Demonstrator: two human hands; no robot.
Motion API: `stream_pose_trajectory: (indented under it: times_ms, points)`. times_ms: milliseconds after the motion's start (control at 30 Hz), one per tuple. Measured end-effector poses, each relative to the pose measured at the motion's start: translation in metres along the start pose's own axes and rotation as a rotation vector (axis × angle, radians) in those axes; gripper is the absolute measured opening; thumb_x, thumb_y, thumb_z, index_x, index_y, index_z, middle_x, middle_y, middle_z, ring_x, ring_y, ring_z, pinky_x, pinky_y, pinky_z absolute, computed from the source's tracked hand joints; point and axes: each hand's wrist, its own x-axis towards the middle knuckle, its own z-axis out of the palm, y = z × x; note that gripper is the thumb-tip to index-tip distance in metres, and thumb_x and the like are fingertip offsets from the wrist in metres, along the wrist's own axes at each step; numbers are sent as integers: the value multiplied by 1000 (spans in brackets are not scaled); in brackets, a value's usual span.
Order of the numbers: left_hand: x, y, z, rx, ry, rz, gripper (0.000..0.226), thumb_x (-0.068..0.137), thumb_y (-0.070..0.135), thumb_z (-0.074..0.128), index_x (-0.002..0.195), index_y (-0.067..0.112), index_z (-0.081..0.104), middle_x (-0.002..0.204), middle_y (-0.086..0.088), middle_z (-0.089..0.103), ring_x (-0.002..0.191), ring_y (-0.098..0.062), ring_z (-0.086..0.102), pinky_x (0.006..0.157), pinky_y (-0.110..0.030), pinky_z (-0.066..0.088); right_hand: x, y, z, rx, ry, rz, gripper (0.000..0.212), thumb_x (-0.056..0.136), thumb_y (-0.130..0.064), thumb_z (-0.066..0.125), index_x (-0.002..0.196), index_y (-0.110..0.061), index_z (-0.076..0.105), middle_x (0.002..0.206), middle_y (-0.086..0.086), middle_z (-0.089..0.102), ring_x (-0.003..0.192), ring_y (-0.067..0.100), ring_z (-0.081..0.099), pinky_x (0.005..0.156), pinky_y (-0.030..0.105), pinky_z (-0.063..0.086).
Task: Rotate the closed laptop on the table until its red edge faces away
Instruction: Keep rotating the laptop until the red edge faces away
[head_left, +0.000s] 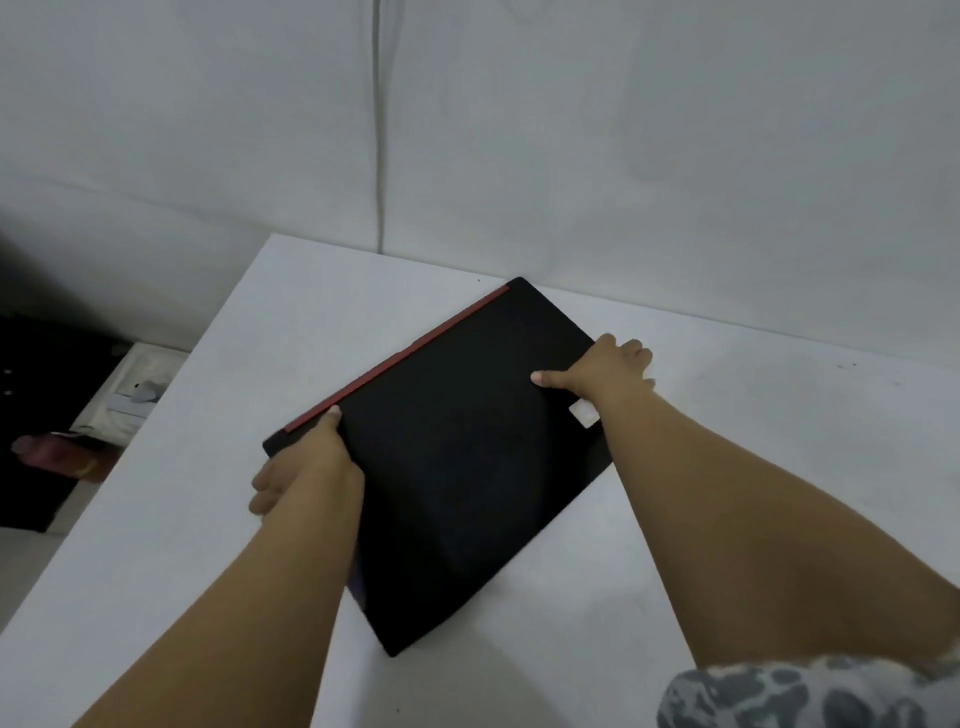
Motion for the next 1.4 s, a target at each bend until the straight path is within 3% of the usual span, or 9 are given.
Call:
stream_pose_trajectory:
  times_ms: [167, 433, 567, 733, 833, 933, 1067, 1300, 1400]
  points:
    - [7, 31, -14, 99, -60, 119, 118, 45, 61, 84, 145, 10, 49, 149, -14, 47, 135, -34, 49, 112, -48, 45, -30, 21, 23, 65, 8, 149, 114, 53, -78, 75, 136, -10, 36, 139, 14, 37, 134, 30, 32, 103, 45, 38]
    - [7, 37, -29, 342, -217, 369, 105, 64, 44, 89, 148, 10, 38, 149, -13, 34, 136, -37, 43, 107, -55, 48, -75, 49, 50, 124, 28, 312, 115, 48, -84, 71, 129, -10, 39, 130, 15, 43, 122, 30, 41, 92, 40, 41]
    - [5, 8, -51, 391, -226, 465, 102, 70, 41, 86, 153, 12, 35, 155, -14, 35, 141, -37, 39, 113, -53, 44, -83, 46, 49, 97, 14, 239, 114, 58, -84, 65, 139, -8, 40, 136, 12, 43, 128, 30, 39, 96, 39, 37]
    - [5, -28, -77, 382, -177, 363, 91, 73, 45, 83, 146, 13, 40, 149, -17, 41, 136, -39, 43, 109, -52, 46, -92, 43, 59, 75, 28, 155, 107, 70, -80, 60, 143, -6, 40, 140, 14, 41, 132, 31, 37, 100, 41, 38]
    - [8, -23, -77, 378, -231, 346, 86, 72, 45, 84, 142, 12, 45, 144, -18, 46, 131, -39, 48, 108, -52, 49, -96, 48, 56, 45, 5, 202, 106, 68, -82, 60, 140, -6, 43, 133, 13, 46, 126, 31, 42, 89, 37, 38]
    - [15, -8, -82, 394, -266, 331, 87, 69, 48, 85, 139, 9, 49, 143, -17, 46, 131, -37, 47, 109, -52, 47, -107, 52, 65, -83, -2, 180, 106, 68, -87, 52, 135, -5, 50, 124, 11, 51, 121, 32, 47, 93, 36, 40]
    - [24, 5, -87, 476, -239, 385, 93, 65, 53, 86, 139, 10, 49, 145, -15, 42, 134, -36, 42, 109, -49, 46, -123, 53, 81, -135, -80, 167, 111, 62, -93, 46, 134, -8, 53, 104, 9, 41, 116, 30, 51, 82, 34, 41]
    - [41, 10, -93, 607, -202, 546, 103, 63, 59, 85, 143, 9, 42, 147, -17, 40, 135, -38, 41, 106, -51, 44, -149, 54, 101, 9, -214, 213, 126, 55, -93, 54, 144, -7, 35, 129, 12, 42, 121, 35, 51, 82, 40, 48]
    - [44, 5, -98, 622, -195, 613, 104, 63, 61, 83, 145, 10, 41, 148, -16, 40, 138, -38, 40, 110, -53, 42, -154, 53, 97, 22, -220, 179, 123, 55, -91, 56, 141, -6, 39, 114, 12, 45, 115, 35, 57, 83, 42, 54]
